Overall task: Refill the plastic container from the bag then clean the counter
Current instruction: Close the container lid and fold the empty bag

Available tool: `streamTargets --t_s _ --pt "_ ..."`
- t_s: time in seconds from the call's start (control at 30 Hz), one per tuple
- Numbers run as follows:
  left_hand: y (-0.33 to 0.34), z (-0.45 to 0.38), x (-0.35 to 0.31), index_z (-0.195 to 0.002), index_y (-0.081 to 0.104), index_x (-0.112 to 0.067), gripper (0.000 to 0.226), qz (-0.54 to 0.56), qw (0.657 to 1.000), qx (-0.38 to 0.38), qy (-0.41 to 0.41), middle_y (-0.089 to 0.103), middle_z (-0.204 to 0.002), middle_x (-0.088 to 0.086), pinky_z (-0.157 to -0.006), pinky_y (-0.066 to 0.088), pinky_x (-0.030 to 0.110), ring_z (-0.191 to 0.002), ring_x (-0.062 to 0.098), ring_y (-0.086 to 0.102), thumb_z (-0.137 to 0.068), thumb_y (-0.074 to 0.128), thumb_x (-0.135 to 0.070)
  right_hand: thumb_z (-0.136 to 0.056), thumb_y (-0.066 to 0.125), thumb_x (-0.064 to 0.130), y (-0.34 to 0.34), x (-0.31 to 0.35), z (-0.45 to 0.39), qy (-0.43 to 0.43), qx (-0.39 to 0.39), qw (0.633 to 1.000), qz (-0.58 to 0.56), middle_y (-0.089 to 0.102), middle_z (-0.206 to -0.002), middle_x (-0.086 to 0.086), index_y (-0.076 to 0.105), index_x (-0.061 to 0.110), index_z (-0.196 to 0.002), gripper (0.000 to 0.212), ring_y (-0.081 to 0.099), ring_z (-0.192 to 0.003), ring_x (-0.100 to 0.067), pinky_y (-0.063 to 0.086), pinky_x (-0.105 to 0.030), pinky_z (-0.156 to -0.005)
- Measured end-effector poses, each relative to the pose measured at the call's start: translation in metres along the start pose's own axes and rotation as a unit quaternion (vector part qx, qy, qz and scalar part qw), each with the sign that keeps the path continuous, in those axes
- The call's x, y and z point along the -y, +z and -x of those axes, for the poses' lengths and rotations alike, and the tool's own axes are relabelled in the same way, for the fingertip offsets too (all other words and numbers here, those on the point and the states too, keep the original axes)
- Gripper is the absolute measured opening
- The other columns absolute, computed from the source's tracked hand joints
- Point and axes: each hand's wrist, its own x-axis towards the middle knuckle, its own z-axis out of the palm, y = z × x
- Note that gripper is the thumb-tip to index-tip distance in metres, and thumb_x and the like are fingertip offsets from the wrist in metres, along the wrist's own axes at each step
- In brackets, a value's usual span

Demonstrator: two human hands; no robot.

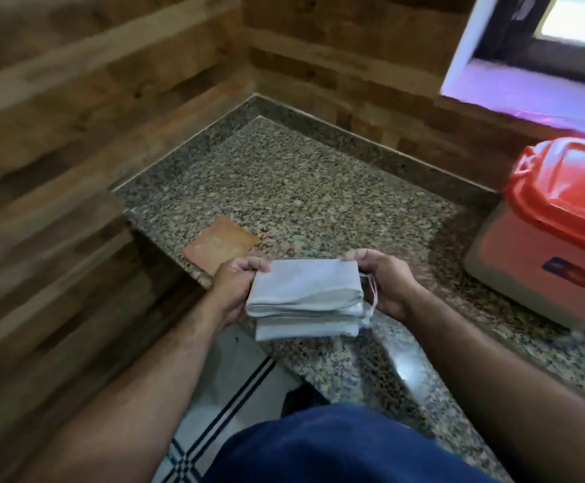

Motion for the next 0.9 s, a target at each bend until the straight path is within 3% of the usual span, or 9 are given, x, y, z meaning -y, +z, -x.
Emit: streamTargets --t_s 0.1,0.23,0.33,0.43,0.5,0.57,0.67,0.73,0.9 --pt "-0.026 0.032 0.020 -0.074 0.071 -0.007 0.036 0.029 0.994 -0.109 0.005 0.079 -0.072 0.008 -0.050 0.059 0.024 -0.057 0.017 0.074 -0.093 0.055 0.019 -0.090 0.066 0.041 0.027 -0.018 -0.005 0.090 0.072 0.989 0.092 0.064 -0.087 -0.010 0.067 0.010 -0.111 0.037 0.061 -0.065 -0.030 0.050 -0.035 -0.058" --pt "-0.065 0.077 0.043 -0.079 0.077 -0.005 0.029 0.114 0.968 -0.224 -0.001 0.081 -0.099 0.021 -0.070 0.067 0.040 -0.078 0.032 0.077 -0.084 0.060 0.018 -0.091 0.080 0.003 0.083 -0.045 -0.007 0.117 0.197 0.948 0.219 0.078 -0.120 -0.023 0.070 -0.005 -0.129 0.040 0.076 -0.109 -0.043 0.061 -0.058 -0.096" --pt "-0.110 0.109 0.050 -0.082 0.076 -0.010 0.037 0.139 0.953 -0.267 0.023 0.081 -0.105 0.015 -0.072 0.061 0.036 -0.080 0.027 0.074 -0.091 0.051 0.015 -0.085 0.078 -0.013 0.130 -0.064 -0.003 0.101 0.235 0.939 0.231 0.077 -0.124 -0.025 0.069 -0.002 -0.132 0.049 0.076 -0.113 -0.044 0.059 -0.065 -0.099" --pt "-0.161 0.146 0.037 -0.115 0.072 -0.017 0.023 0.097 0.952 -0.283 0.071 0.081 -0.109 0.008 -0.067 0.052 0.031 -0.068 0.012 0.070 -0.106 0.055 -0.005 -0.083 0.078 -0.017 0.176 -0.080 0.006 0.063 0.286 0.918 0.268 0.079 -0.122 -0.021 0.068 -0.001 -0.130 0.050 0.077 -0.112 -0.039 0.065 -0.053 -0.091" --pt "-0.202 0.168 0.026 -0.130 0.068 -0.025 0.030 -0.030 0.963 -0.258 0.076 0.082 -0.114 0.000 -0.075 0.055 0.030 -0.081 0.011 0.074 -0.100 0.070 -0.027 -0.083 0.078 -0.019 0.210 -0.091 0.017 0.031 0.321 0.902 0.287 0.080 -0.118 -0.019 0.065 -0.003 -0.128 0.049 0.079 -0.107 -0.033 0.067 -0.045 -0.081" --pt "-0.237 0.187 0.016 -0.124 0.072 -0.030 0.047 -0.209 0.964 -0.157 0.051 0.081 -0.110 -0.007 -0.084 0.057 0.028 -0.096 0.008 0.076 -0.082 0.082 -0.050 -0.083 0.077 -0.020 0.245 -0.102 0.026 0.004 0.355 0.882 0.310 0.081 -0.106 -0.010 0.065 0.002 -0.118 0.043 0.080 -0.097 -0.023 0.068 -0.039 -0.077" --pt "-0.274 0.204 0.007 -0.092 0.073 -0.028 0.037 -0.466 0.883 -0.040 -0.022 0.077 -0.093 -0.012 -0.069 0.053 0.020 -0.081 0.000 0.072 -0.073 0.094 -0.051 -0.080 0.084 -0.013 0.298 -0.125 0.026 -0.028 0.387 0.853 0.349 0.080 -0.104 -0.004 0.066 0.014 -0.112 0.046 0.075 -0.105 -0.026 0.066 -0.046 -0.089" --pt "-0.307 0.212 0.014 -0.084 0.068 -0.026 0.033 -0.504 0.861 -0.044 -0.049 0.076 -0.090 -0.009 -0.067 0.056 0.027 -0.081 0.008 0.072 -0.075 0.096 -0.041 -0.074 0.093 0.000 0.343 -0.149 0.027 -0.037 0.397 0.829 0.392 0.079 -0.114 -0.006 0.067 0.019 -0.117 0.053 0.074 -0.112 -0.028 0.064 -0.051 -0.095" --pt "-0.398 0.216 0.075 -0.080 0.069 -0.028 0.020 -0.469 0.875 -0.096 -0.076 0.075 -0.088 -0.006 -0.075 0.058 0.039 -0.083 0.017 0.072 -0.083 0.089 -0.029 -0.076 0.098 0.016 0.431 -0.224 0.009 -0.054 0.363 0.783 0.502 0.075 -0.113 -0.001 0.065 0.024 -0.121 0.057 0.075 -0.103 -0.019 0.068 -0.040 -0.082"
